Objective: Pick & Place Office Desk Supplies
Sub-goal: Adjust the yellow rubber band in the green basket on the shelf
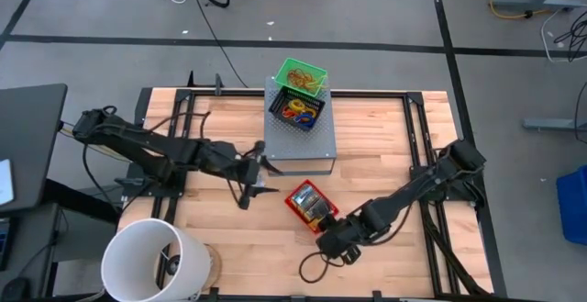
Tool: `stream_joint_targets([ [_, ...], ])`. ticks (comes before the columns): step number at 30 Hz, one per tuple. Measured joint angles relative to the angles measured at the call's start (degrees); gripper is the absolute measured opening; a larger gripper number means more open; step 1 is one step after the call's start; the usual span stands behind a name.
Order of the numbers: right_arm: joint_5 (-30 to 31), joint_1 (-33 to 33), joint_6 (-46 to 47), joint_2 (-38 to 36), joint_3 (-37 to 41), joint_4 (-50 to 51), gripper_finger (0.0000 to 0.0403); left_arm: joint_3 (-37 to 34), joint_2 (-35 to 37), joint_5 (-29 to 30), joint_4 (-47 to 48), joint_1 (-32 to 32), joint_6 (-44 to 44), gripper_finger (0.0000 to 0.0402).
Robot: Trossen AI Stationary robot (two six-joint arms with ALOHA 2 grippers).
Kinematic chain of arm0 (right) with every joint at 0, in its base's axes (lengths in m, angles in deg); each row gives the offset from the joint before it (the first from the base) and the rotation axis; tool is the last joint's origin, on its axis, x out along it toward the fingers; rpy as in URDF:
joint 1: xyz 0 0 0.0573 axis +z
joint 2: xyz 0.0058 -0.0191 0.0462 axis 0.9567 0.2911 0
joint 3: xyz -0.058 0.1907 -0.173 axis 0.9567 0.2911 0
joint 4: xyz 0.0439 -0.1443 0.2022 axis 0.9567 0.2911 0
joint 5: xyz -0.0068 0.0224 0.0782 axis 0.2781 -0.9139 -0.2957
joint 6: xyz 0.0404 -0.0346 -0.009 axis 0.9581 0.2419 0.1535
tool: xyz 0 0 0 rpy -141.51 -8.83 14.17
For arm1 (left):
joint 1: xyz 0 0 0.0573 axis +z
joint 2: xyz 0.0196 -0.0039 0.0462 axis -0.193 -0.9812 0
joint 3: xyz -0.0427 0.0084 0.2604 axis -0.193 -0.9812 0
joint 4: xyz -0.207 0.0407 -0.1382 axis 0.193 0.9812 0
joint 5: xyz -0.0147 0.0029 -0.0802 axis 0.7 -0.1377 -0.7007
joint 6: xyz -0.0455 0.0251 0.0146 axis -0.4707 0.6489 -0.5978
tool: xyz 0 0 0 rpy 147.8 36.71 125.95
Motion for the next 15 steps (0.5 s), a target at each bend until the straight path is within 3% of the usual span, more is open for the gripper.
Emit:
stream_joint_targets([
  [4, -0.1, 1.7, 1.3, -0.7, -0.1, -1.5, 0.0133, -6.9, 0.3, -1.8, -14.0, 0.4, 0.1, 0.0213],
  [15, -0.2, 4.5, 11.8, -0.7, -0.1, -5.3, 0.0133, -24.3, 3.4, 0.0, -23.3, 0.4, -8.7, 0.0203],
])
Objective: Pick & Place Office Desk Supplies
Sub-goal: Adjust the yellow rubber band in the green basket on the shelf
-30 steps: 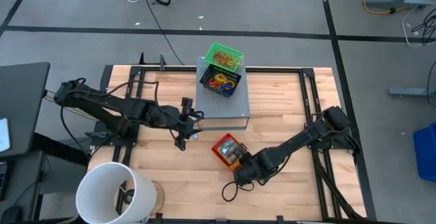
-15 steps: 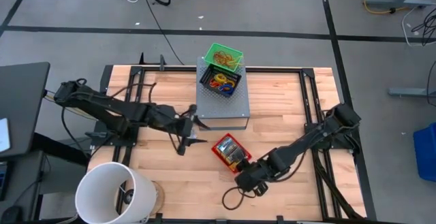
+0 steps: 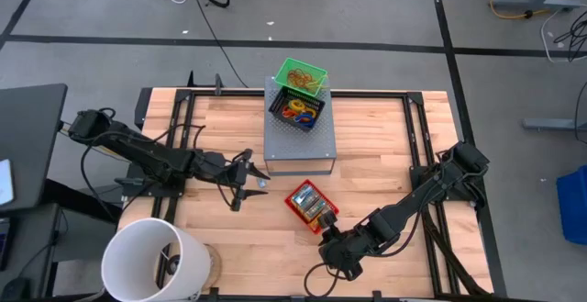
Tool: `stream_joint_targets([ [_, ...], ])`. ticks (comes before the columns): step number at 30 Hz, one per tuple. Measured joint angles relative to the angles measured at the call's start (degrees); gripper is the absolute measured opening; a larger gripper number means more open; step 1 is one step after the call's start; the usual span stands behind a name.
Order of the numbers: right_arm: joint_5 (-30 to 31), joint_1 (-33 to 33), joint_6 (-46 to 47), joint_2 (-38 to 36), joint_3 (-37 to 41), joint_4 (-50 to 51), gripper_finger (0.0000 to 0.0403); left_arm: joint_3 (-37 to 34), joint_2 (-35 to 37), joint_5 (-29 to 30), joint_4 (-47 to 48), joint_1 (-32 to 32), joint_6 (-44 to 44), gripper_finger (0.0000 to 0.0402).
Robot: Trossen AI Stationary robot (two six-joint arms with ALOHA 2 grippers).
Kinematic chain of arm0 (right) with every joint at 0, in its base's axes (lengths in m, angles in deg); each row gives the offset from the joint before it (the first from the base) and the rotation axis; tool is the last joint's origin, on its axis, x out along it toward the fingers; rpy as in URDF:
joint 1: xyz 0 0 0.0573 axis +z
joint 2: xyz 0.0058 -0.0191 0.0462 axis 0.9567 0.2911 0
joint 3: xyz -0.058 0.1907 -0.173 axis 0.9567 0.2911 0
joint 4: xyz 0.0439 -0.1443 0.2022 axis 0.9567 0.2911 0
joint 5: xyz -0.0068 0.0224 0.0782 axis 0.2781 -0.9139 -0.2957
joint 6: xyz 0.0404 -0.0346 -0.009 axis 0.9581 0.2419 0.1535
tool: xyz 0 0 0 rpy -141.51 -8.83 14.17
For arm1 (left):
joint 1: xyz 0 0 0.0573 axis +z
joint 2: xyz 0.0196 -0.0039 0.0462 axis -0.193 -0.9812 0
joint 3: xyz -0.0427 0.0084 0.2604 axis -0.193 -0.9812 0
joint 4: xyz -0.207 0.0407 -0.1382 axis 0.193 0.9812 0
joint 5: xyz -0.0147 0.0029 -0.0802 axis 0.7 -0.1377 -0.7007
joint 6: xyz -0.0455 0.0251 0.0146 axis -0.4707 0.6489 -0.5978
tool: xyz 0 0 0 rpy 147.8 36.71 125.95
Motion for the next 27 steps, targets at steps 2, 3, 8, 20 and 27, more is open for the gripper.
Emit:
stream_joint_targets([
  [2, 0.0, 0.0, 2.3, 0.0, 0.0, -0.9, 0.0133, -2.9, 0.1, 0.6, -2.3, 0.2, -1.4, 0.0201],
  [3, 0.6, -0.2, 3.1, 0.0, 0.0, -1.4, 0.0133, -4.4, 0.1, 0.8, -3.0, 0.3, -1.9, 0.0201],
  [8, 17.3, -1.5, 8.5, -0.1, 0.0, -0.7, 0.0133, -11.1, 0.0, 1.7, -7.3, 0.8, -5.0, 0.0197],
  [20, 40.3, -20.6, 7.6, -9.6, 0.1, 2.1, 0.0133, -18.6, 0.0, 3.2, -11.9, 0.7, -8.9, 0.0194],
  [27, 34.8, -40.0, 0.4, -19.3, 0.1, 0.8, 0.0143, -18.6, 0.0, 2.8, -12.9, 0.7, -8.7, 0.0194],
])
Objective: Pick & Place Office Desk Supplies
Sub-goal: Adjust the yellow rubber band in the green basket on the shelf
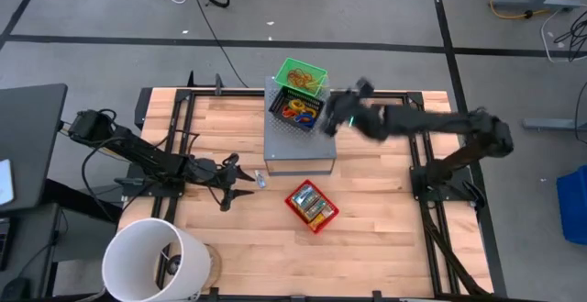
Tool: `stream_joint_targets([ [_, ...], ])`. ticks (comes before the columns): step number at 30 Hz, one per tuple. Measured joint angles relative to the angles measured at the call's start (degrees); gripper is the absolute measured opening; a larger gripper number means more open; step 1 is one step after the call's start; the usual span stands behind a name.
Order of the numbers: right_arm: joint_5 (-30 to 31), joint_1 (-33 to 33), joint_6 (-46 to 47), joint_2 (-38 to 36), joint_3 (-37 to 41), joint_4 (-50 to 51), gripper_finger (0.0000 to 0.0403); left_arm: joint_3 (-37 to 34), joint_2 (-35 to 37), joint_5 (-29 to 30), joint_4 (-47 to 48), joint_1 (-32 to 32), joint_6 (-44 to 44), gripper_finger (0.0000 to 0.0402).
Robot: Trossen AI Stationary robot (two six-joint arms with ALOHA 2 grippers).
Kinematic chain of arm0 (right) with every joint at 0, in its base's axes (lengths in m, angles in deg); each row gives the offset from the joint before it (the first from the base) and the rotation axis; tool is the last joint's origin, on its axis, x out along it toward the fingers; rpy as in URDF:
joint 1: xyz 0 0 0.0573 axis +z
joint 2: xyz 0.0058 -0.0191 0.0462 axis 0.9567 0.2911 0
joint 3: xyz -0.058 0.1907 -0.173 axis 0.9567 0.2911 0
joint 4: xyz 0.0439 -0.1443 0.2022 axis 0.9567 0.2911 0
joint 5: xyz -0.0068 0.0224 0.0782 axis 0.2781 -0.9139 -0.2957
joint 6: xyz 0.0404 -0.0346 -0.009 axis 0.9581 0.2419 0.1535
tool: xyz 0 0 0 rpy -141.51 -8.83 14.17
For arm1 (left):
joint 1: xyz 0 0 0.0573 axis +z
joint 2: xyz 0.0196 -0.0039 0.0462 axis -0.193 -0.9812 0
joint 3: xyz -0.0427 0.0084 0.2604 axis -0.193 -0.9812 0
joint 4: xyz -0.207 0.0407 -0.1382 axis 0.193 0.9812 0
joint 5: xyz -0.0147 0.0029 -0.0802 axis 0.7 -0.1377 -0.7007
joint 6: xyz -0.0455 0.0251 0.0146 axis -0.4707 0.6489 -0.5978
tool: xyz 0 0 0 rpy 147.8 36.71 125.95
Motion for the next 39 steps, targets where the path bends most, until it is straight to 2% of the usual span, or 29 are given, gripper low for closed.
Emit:
stream_joint_targets([
  [3, -13.9, -10.4, 0.2, -2.9, 0.0, -0.2, 0.0155, 0.0, 0.0, -0.9, -0.3, 0.0, 0.0, 0.0194],
  [7, -33.3, -22.6, 0.6, -3.0, 0.0, -0.7, 0.0187, 0.0, 0.0, -1.7, -0.9, 0.0, 0.1, 0.0194],
  [10, -43.9, -29.4, -0.6, -1.3, 0.6, -2.9, 0.0218, 0.0, 0.0, -1.8, -1.0, 0.0, 0.3, 0.0194],
  [13, -50.5, -33.8, -3.4, 1.5, 0.7, -2.9, 0.0237, 0.0, 0.0, -1.8, -1.0, 0.0, 0.5, 0.0194],
  [18, -50.8, -36.8, -12.1, 5.9, 0.7, -3.0, 0.0238, 0.0, 0.0, -2.3, -1.0, 0.0, 0.5, 0.0194],
  [27, -51.9, -37.0, -23.1, 9.2, 0.7, -3.4, 0.0214, 0.0, 0.0, -2.2, -0.8, 0.0, 0.0, 0.0194],
  [39, -53.7, -38.1, -25.9, 11.4, 0.7, -7.6, 0.021, 0.0, 0.0, -2.3, -0.4, 0.0, 0.1, 0.0194],
])
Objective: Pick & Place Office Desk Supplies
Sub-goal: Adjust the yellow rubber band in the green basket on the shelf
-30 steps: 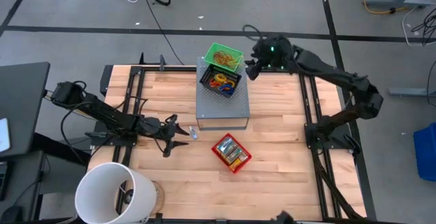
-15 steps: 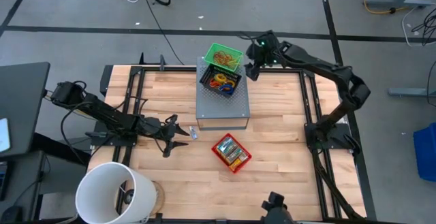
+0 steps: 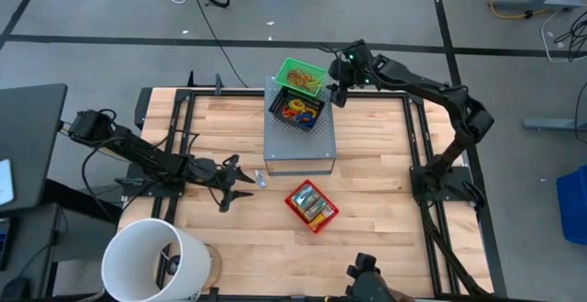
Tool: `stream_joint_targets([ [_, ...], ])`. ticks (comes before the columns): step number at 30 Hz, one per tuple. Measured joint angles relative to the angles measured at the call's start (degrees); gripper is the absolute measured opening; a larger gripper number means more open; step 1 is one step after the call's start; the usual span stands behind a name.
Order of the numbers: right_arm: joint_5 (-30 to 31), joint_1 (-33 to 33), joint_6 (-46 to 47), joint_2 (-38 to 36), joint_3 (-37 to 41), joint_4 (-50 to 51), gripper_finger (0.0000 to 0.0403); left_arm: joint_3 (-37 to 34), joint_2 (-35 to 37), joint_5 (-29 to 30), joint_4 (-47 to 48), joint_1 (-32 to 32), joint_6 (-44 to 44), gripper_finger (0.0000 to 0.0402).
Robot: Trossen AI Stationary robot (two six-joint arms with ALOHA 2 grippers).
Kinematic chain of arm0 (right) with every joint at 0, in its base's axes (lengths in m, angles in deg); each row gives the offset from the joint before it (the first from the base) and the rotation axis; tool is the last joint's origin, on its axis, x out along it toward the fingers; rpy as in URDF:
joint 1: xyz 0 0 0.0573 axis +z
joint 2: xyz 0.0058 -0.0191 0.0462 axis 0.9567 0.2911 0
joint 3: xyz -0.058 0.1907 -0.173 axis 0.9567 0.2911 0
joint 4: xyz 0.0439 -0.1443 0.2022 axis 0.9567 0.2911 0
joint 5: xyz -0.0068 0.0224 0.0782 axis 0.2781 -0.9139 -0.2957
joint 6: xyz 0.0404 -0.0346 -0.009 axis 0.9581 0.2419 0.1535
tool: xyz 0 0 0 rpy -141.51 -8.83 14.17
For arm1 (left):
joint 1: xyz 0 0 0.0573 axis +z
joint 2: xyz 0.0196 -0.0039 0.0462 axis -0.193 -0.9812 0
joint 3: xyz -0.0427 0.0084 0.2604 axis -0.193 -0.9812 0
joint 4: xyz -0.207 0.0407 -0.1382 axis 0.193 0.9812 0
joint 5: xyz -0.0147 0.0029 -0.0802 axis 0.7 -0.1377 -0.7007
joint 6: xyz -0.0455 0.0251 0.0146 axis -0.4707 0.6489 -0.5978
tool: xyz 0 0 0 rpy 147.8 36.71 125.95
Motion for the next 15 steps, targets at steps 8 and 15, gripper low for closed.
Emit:
stream_joint_targets([
  [8, 0.8, -0.2, -1.3, 2.5, 0.0, 0.0, 0.0142, 0.0, 0.0, -0.3, 0.2, 0.0, 0.0, 0.0194],
  [15, 5.5, 1.2, -2.0, 2.3, 0.0, 0.0, 0.0014, 0.0, 0.0, -0.3, 0.2, 0.0, 0.0, 0.0194],
])
